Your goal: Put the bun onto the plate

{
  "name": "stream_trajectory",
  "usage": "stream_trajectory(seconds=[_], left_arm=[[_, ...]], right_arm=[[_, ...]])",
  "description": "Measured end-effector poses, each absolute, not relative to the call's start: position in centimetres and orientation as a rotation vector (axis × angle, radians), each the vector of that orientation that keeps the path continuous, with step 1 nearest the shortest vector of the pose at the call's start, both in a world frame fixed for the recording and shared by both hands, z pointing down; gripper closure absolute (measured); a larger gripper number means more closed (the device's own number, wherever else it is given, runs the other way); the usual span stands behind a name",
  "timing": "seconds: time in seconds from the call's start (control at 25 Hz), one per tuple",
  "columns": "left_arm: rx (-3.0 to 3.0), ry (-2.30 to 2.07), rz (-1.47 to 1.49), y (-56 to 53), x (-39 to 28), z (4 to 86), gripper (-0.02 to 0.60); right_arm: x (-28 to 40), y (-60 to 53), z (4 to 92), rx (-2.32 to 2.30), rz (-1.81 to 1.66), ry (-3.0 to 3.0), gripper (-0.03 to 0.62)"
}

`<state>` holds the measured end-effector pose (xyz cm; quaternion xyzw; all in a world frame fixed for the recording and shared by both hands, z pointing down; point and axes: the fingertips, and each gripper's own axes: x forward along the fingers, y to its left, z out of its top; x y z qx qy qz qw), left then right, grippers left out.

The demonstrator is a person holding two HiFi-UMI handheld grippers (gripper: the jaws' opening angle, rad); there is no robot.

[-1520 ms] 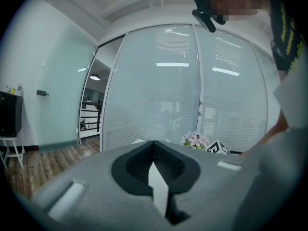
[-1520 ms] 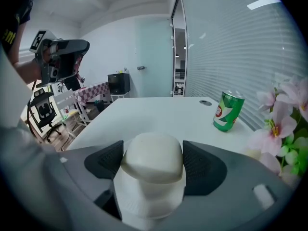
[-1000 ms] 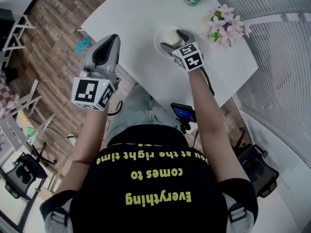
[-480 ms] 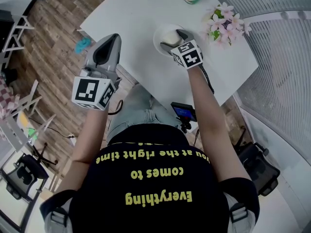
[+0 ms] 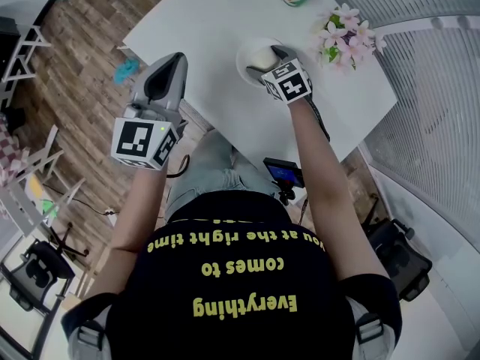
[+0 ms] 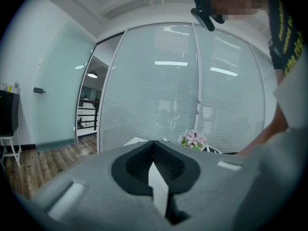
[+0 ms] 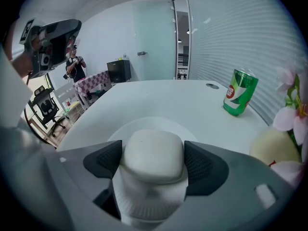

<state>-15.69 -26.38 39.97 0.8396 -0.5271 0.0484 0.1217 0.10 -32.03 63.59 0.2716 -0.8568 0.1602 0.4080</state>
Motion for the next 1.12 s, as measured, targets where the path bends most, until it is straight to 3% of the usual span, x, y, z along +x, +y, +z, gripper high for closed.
stream_trajectory(seconds=[0.36, 0.52, 0.68, 1.12], left_arm=[[2.452, -1.527, 0.139, -26.3, -15.7, 40.2, 0.583], [2.451, -1.526, 0.136, -26.2, -15.9, 40.2, 0.583], [2.450, -1.527, 0.132, -26.3, -16.1, 40.1, 0.583], [2.449, -1.535, 0.107, -26.0, -16.7, 39.9, 0.583]], right_arm=[[0.1, -32.0, 63.7, 0.672, 0.405, -2.153, 0.181], [0.0, -32.1, 63.3, 0.667, 0.390, -2.168, 0.137], [-0.3, -32.3, 62.0, 0.693, 0.393, -2.207, 0.142], [0.4, -32.3, 58.7, 0.834, 0.363, -2.267, 0.379]])
